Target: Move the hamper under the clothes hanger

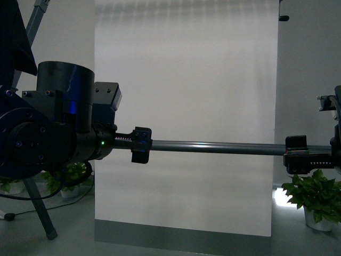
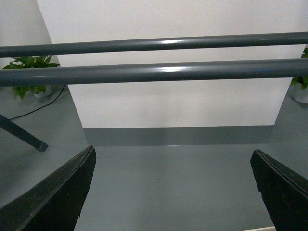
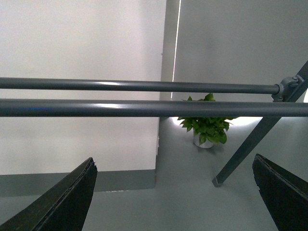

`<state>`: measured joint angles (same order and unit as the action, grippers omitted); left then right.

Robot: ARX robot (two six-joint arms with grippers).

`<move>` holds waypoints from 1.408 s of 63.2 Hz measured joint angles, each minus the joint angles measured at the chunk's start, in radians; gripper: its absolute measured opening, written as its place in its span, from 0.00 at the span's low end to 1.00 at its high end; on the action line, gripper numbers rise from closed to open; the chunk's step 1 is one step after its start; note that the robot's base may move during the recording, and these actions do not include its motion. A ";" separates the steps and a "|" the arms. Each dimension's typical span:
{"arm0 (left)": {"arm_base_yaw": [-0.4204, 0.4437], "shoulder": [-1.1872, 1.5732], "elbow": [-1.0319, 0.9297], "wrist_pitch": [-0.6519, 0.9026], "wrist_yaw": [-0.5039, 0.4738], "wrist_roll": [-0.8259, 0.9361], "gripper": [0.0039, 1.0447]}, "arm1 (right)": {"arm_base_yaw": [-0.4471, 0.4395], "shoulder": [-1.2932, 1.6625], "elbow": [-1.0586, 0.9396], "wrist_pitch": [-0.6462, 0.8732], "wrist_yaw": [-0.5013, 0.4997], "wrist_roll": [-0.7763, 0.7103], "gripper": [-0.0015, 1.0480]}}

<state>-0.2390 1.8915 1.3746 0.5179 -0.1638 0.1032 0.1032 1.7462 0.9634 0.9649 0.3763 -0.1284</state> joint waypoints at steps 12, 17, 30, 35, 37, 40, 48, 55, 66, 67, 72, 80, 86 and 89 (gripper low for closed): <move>0.000 -0.003 0.000 0.000 0.003 0.000 0.94 | 0.004 -0.001 -0.005 0.005 0.000 0.000 0.92; 0.000 -0.003 -0.002 0.000 0.003 0.000 0.94 | 0.004 -0.001 -0.005 0.005 0.000 0.000 0.92; 0.014 -0.093 -0.164 0.076 -0.038 -0.064 0.74 | -0.015 -0.062 -0.042 -0.153 -0.202 0.058 0.81; 0.031 -0.163 -0.282 0.136 -0.024 -0.080 0.64 | -0.024 -0.124 -0.123 -0.177 -0.279 0.082 0.71; 0.042 -0.199 -0.340 0.164 -0.019 -0.083 0.59 | -0.027 -0.151 -0.164 -0.166 -0.296 0.091 0.66; 0.055 -0.243 -0.413 0.198 -0.012 -0.087 0.52 | -0.030 -0.187 -0.218 -0.147 -0.307 0.100 0.59; 0.089 -0.345 -0.596 0.273 0.011 -0.097 0.33 | -0.040 -0.264 -0.341 -0.101 -0.315 0.110 0.42; 0.108 -0.421 -0.747 0.323 0.036 -0.101 0.14 | -0.051 -0.343 -0.465 -0.064 -0.325 0.114 0.22; 0.130 -0.519 -0.895 0.369 0.063 -0.104 0.03 | -0.093 -0.434 -0.587 -0.043 -0.372 0.116 0.02; 0.132 -0.526 -0.904 0.371 0.063 -0.104 0.03 | -0.095 -0.440 -0.594 -0.042 -0.372 0.116 0.02; 0.144 -0.573 -0.962 0.382 0.071 -0.104 0.03 | -0.103 -0.485 -0.641 -0.040 -0.371 0.117 0.02; 0.162 -0.660 -1.062 0.388 0.090 -0.104 0.03 | -0.103 -0.573 -0.721 -0.043 -0.375 0.118 0.02; 0.198 -0.748 -1.141 0.385 0.145 -0.104 0.03 | -0.103 -0.662 -0.786 -0.070 -0.375 0.118 0.02; 0.223 -0.787 -1.169 0.375 0.160 -0.104 0.03 | -0.103 -0.702 -0.809 -0.087 -0.375 0.118 0.02</move>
<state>-0.0158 1.1046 0.2054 0.8928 -0.0040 -0.0006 0.0006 1.0447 0.1543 0.8780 0.0017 -0.0105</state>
